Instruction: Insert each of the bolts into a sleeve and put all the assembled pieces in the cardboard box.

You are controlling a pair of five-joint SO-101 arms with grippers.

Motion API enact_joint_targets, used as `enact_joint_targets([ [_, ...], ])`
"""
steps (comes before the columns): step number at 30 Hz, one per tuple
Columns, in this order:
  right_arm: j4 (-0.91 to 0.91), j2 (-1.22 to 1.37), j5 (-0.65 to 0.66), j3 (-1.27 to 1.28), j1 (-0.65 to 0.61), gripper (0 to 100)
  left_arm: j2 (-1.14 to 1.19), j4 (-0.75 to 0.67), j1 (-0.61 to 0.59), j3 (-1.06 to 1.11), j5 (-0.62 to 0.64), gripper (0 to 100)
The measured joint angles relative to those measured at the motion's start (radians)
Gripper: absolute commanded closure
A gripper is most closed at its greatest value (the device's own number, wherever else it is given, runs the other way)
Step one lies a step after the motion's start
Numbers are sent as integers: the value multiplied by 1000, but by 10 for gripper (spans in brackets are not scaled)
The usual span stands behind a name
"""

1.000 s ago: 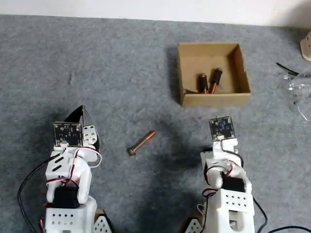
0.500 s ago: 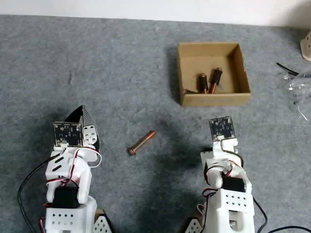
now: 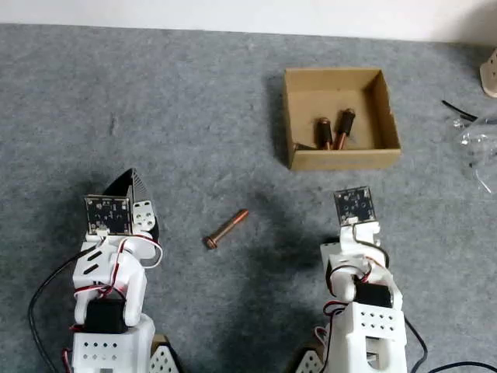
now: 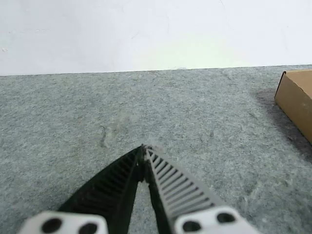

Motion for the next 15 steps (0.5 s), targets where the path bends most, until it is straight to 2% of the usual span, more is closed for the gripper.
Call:
enact_joint_targets([
  [15, 8, 0, 0, 0, 0, 994, 0, 0, 0, 0, 0, 993],
])
